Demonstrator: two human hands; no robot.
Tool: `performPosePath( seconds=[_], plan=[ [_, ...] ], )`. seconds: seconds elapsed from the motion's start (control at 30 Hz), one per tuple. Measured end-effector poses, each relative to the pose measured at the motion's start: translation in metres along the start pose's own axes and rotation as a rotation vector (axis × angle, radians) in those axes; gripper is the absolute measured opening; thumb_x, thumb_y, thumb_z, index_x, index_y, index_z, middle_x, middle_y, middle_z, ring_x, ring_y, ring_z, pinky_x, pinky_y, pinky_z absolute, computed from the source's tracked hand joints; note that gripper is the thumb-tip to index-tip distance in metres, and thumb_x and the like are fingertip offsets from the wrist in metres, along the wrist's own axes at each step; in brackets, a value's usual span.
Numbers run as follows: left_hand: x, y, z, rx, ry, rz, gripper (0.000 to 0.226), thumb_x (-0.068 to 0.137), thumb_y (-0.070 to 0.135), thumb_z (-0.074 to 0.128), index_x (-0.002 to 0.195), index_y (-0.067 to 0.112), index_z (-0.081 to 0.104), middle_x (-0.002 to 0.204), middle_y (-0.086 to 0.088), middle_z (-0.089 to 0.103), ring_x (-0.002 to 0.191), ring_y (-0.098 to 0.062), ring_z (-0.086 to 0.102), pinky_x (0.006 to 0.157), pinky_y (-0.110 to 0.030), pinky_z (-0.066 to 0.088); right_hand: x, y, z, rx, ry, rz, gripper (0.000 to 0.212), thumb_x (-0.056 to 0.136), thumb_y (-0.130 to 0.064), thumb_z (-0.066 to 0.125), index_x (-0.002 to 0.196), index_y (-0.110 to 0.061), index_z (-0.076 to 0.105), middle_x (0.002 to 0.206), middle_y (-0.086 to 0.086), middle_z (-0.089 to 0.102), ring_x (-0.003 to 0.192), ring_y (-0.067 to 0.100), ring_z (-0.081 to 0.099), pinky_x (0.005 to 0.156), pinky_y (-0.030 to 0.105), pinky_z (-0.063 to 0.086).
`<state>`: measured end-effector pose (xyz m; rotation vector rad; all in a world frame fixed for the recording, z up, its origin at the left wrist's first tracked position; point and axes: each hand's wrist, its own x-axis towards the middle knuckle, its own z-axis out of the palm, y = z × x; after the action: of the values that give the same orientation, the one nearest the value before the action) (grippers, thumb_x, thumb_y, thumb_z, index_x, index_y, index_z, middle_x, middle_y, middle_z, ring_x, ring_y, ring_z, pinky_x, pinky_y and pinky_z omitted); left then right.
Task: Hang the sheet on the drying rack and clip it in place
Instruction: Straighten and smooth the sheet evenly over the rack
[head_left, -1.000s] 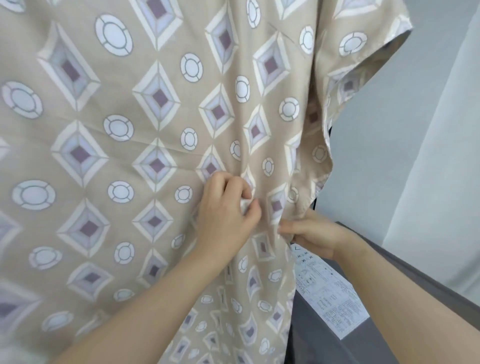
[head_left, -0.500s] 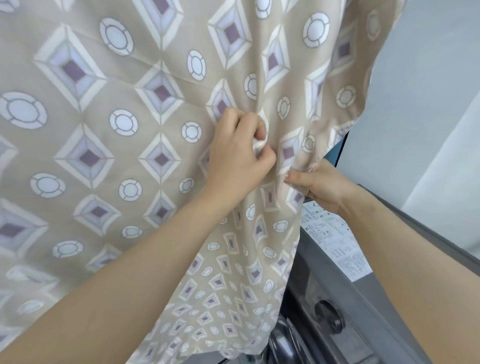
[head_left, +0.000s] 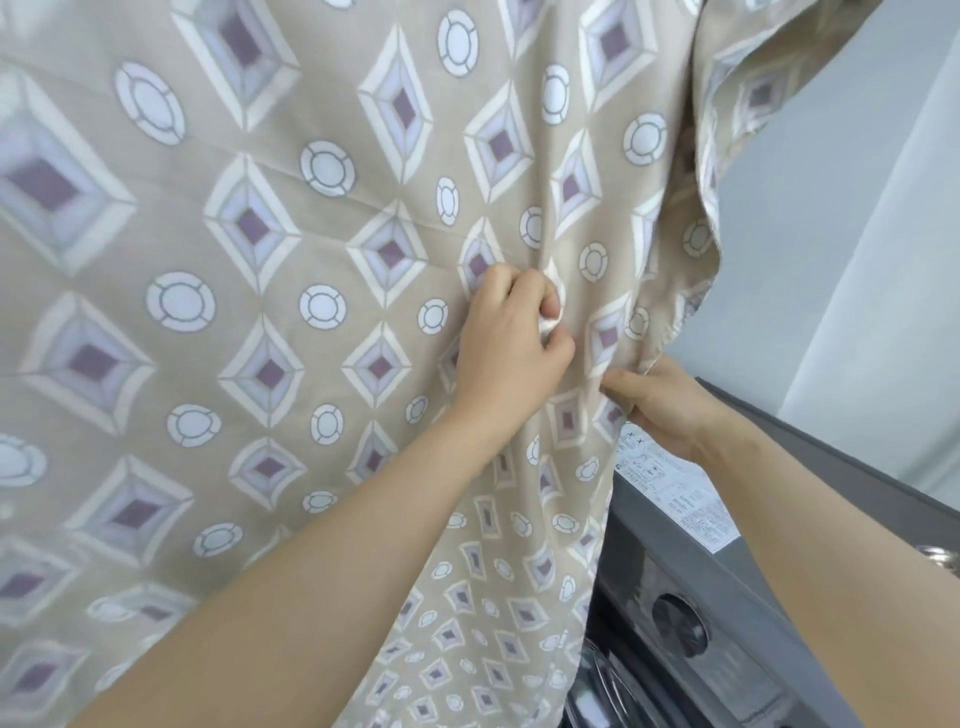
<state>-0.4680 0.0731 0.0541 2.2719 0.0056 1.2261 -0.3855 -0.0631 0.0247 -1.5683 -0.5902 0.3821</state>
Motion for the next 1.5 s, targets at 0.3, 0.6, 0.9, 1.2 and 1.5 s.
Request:
performPosePath(
  seconds=[0.3, 0.6, 0.9, 1.2, 1.5],
  plan=[
    [0.007, 0.004, 0.019, 0.011, 0.063, -0.136, 0.011, 0.078, 0.008, 0.062, 0.087, 0.013, 0.058, 0.097, 0.010, 0.038, 0.094, -0.014, 0.051, 0.074, -0.020, 0.036, 0.002, 0.008, -0.046, 0.065, 0.323, 0.048, 0.019, 0.096, -0.026, 0.052, 0.089, -0.014, 0.065, 0.084, 0.003, 0.069, 0.077, 0.020, 0.064, 0.069, 0.029, 0.054],
    [-0.018, 0.004, 0.029, -0.016, 0.214, -0.236, 0.045, 0.077, 0.007, 0.066, 0.119, 0.015, 0.051, 0.114, -0.001, 0.041, 0.107, -0.017, 0.044, 0.095, -0.026, 0.037, -0.008, 0.023, -0.095, 0.025, 0.172, 0.125, 0.005, 0.088, -0.010, 0.063, 0.090, -0.008, 0.066, 0.074, 0.000, 0.072, 0.064, 0.013, 0.066, 0.051, 0.018, 0.048],
    [-0.038, 0.001, 0.033, 0.015, 0.122, -0.383, 0.019, 0.085, 0.014, 0.064, 0.091, 0.019, 0.047, 0.065, 0.013, 0.049, 0.072, -0.017, 0.054, 0.073, -0.026, 0.042, -0.010, 0.038, -0.104, 0.037, 0.116, 0.117, 0.008, 0.089, -0.015, 0.062, 0.095, -0.014, 0.067, 0.085, 0.000, 0.071, 0.066, 0.011, 0.067, 0.050, 0.017, 0.048],
    [-0.040, 0.004, 0.024, 0.104, -0.044, -0.417, 0.027, 0.081, 0.020, 0.070, 0.064, 0.021, 0.048, 0.062, 0.015, 0.052, 0.064, -0.006, 0.054, 0.061, -0.006, 0.037, -0.005, 0.042, -0.093, 0.111, 0.107, 0.084, 0.022, 0.088, -0.015, 0.063, 0.110, -0.009, 0.065, 0.105, 0.009, 0.071, 0.096, 0.027, 0.068, 0.087, 0.040, 0.053],
    [-0.045, 0.006, 0.016, 0.133, -0.073, -0.484, 0.033, 0.077, 0.022, 0.073, 0.060, 0.024, 0.046, 0.061, 0.009, 0.056, 0.072, -0.017, 0.062, 0.068, -0.027, 0.046, -0.013, 0.055, -0.088, 0.119, 0.056, 0.086, 0.022, 0.088, -0.012, 0.062, 0.110, -0.016, 0.063, 0.103, 0.002, 0.070, 0.089, 0.018, 0.067, 0.074, 0.030, 0.052]
  ],
)
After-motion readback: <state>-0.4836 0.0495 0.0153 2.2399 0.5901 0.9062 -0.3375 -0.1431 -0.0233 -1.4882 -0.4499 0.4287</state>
